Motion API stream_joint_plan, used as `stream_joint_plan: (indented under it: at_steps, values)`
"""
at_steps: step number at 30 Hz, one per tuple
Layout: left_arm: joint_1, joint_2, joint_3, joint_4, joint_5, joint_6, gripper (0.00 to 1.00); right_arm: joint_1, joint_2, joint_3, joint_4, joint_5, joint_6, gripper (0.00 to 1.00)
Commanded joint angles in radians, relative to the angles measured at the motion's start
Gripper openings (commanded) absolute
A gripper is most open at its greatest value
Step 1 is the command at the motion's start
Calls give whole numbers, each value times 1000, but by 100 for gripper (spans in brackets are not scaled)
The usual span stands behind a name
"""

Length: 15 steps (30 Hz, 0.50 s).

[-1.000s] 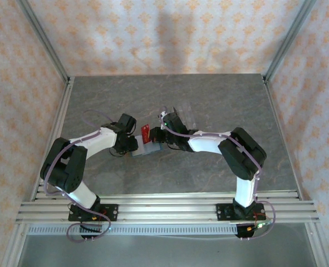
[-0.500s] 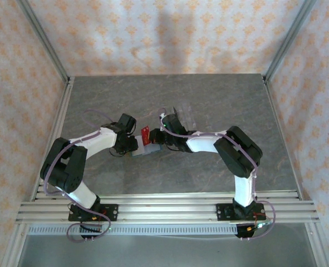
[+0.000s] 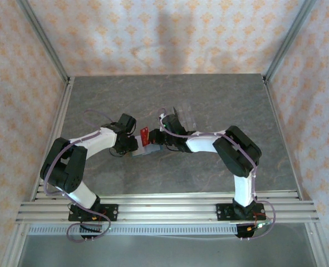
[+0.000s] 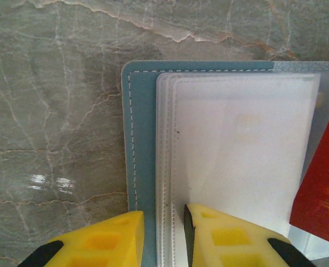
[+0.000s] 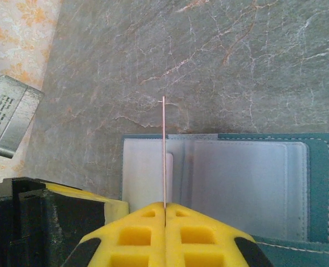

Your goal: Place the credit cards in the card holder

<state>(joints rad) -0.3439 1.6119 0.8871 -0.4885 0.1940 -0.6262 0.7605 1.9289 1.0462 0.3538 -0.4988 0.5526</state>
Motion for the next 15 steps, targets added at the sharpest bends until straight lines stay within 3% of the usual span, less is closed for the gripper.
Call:
stream_joint_plan:
  at_steps: [1,15]
  values:
    - [10,0,-30,-25,-30,14,26,3,18,15,43,-16,14,0]
    - [11,-2,-30,-27,-29,11,26,-1,24,-11,133,-72,96,0]
